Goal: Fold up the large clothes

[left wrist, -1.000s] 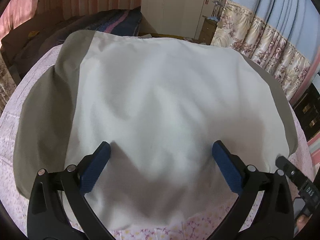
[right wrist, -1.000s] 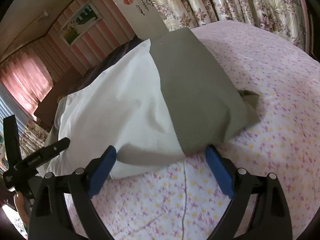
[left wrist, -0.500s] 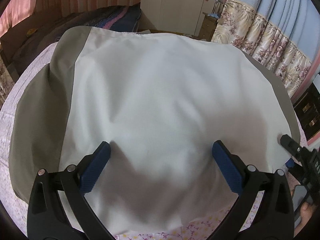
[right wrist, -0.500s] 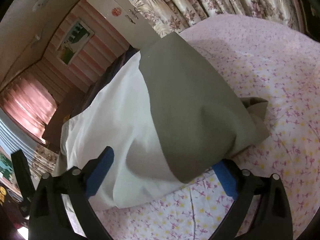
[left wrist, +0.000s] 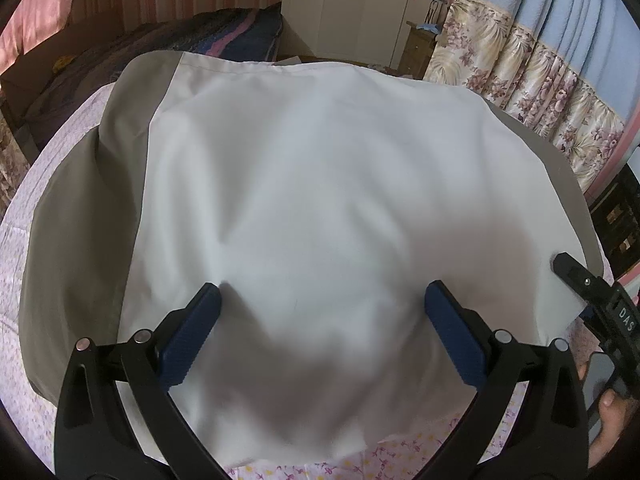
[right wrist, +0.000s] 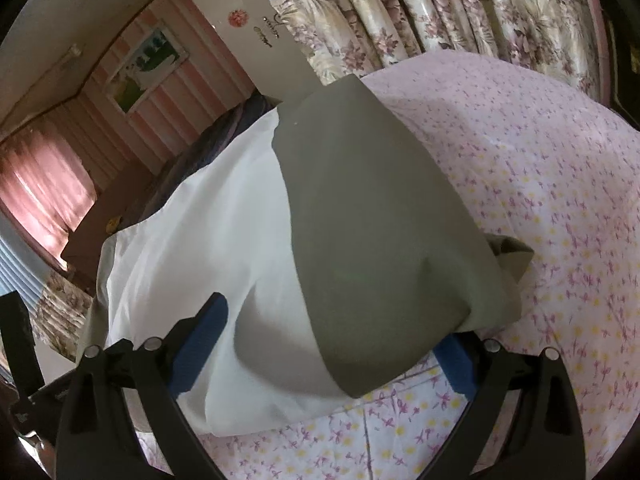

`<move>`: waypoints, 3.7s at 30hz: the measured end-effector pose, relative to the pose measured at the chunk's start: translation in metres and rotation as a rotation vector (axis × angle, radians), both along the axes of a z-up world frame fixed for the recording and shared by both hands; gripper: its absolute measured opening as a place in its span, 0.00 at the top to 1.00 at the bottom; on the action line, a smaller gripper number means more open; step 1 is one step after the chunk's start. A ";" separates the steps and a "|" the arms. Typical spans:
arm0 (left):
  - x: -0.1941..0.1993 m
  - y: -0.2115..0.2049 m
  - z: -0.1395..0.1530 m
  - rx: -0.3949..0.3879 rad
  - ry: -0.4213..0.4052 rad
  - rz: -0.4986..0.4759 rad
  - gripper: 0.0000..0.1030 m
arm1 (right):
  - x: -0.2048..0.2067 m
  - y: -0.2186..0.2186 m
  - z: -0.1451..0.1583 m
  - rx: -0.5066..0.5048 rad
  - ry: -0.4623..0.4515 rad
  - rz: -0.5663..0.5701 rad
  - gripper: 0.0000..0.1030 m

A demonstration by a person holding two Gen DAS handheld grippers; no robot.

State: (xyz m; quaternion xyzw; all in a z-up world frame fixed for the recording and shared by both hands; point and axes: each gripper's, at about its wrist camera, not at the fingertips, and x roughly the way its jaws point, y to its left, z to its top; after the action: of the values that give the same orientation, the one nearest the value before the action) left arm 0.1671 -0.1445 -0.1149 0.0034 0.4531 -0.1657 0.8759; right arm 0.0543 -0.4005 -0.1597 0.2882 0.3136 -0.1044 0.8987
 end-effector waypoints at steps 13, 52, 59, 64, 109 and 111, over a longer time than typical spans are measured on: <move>-0.002 -0.002 0.001 0.011 0.011 0.002 0.03 | -0.025 0.002 0.005 -0.068 0.006 -0.048 0.07; 0.007 -0.007 -0.014 -0.008 0.047 -0.010 0.03 | 0.038 0.065 0.088 -0.401 -0.203 0.405 0.76; -0.002 0.028 0.011 -0.106 0.064 -0.040 0.03 | 0.047 0.136 0.118 -0.699 -0.189 0.600 0.76; -0.017 0.093 0.042 -0.115 -0.017 -0.001 0.03 | 0.051 0.193 0.118 -0.750 -0.183 0.752 0.82; -0.018 0.168 0.073 -0.073 -0.029 0.029 0.03 | 0.018 0.141 0.153 -0.660 -0.032 0.664 0.24; -0.015 0.157 0.077 -0.085 -0.025 0.009 0.03 | 0.030 0.121 0.145 -0.589 -0.002 0.583 0.24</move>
State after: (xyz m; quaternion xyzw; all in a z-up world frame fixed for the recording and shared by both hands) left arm 0.1517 0.0128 -0.0376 -0.0338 0.4347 -0.1807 0.8816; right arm 0.0840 -0.2794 -0.0145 -0.0820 0.3380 0.0696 0.9350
